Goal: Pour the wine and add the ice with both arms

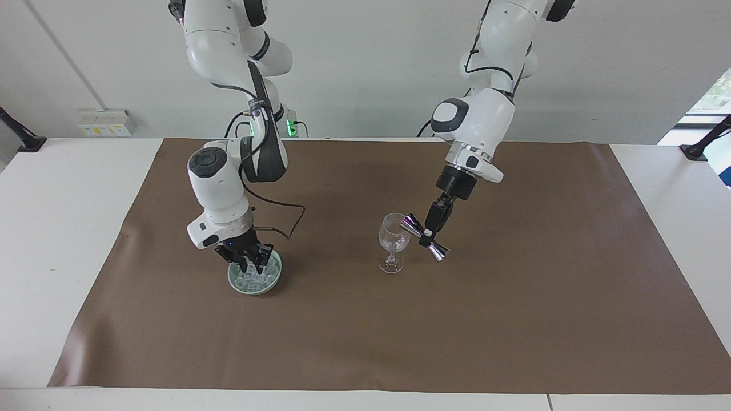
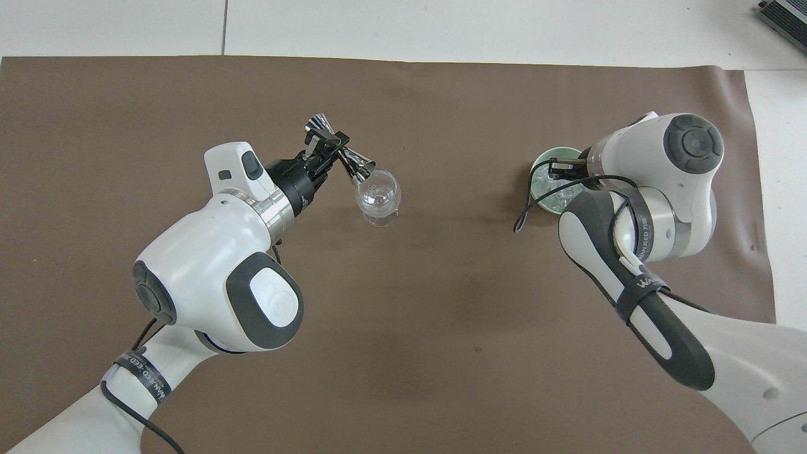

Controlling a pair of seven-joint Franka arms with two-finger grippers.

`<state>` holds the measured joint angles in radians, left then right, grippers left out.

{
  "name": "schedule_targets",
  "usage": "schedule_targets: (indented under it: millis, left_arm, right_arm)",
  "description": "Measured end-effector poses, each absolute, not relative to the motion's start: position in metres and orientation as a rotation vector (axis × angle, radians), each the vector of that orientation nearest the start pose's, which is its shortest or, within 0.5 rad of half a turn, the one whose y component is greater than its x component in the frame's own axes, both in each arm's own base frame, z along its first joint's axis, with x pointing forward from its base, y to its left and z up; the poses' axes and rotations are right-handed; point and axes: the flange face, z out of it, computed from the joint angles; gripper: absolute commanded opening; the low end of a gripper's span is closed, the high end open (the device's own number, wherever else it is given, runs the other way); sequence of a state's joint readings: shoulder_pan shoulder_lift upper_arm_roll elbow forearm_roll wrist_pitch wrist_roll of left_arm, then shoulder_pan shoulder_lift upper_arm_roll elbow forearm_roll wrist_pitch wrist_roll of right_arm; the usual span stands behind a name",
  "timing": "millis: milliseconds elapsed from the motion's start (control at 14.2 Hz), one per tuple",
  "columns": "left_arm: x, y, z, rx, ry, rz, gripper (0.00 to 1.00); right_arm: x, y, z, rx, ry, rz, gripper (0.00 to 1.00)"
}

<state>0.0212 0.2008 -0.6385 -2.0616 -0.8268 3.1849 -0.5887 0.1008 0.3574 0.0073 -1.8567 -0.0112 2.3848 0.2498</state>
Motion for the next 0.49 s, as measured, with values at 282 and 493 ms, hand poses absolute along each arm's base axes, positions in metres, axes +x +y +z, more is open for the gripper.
schedule_targets:
  millis: [282, 493]
  left_arm:
    - [0.5455, -0.2798, 0.4417, 2.031, 0.958, 0.528, 0.0]
    - [0.5455, -0.2798, 0.4416, 2.031, 0.957, 0.528, 0.0]
  right_arm:
    - [0.6457, 0.0696, 0.3453, -3.099, 0.209, -0.263, 0.31]
    - [0.6457, 0.0696, 0.3453, -3.099, 0.209, -0.263, 0.3]
